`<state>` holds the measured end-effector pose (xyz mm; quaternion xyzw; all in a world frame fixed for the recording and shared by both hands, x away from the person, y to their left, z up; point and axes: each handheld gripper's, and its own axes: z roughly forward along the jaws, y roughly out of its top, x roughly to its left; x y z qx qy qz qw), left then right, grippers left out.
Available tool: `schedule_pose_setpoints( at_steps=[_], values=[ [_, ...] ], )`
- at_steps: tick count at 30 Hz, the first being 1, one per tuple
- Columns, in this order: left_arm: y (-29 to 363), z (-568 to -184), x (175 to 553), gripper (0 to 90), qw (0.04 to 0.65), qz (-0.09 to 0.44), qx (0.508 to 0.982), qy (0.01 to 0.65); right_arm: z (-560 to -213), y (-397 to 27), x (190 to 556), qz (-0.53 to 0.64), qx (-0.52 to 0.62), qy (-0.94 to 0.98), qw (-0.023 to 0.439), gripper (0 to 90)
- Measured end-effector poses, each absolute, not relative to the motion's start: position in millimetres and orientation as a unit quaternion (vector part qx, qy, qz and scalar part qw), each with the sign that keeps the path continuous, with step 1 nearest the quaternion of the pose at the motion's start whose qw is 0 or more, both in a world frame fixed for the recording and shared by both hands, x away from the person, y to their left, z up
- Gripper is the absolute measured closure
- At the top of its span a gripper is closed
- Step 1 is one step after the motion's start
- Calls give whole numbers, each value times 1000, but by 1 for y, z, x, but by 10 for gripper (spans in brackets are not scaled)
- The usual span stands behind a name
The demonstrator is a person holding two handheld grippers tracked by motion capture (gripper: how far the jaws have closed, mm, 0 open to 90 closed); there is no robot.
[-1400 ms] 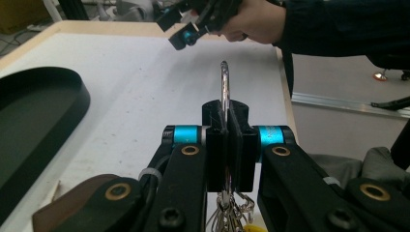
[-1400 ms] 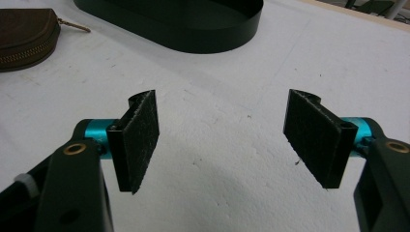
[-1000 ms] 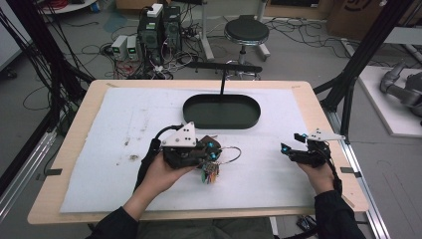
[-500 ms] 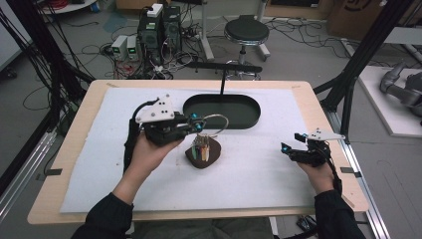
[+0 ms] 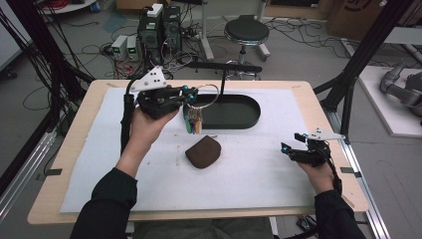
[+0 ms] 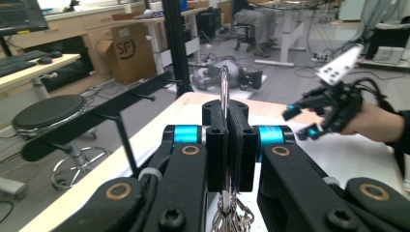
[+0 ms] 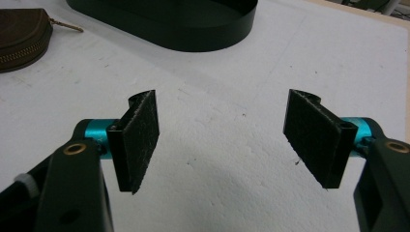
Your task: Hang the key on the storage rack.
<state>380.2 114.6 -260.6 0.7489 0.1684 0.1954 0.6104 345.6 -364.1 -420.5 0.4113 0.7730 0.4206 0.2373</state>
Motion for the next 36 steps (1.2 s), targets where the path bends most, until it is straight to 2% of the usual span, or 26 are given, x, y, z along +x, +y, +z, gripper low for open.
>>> schedule_pose_setpoints(
  at_steps=[13,36],
  values=[
    [118,-260,423,865,621,218,724,204,-420,-365,346,422,411,773,236,293],
    [129,-294,480,865,631,205,691,288,-421,-364,347,422,410,773,236,293]
  ],
)
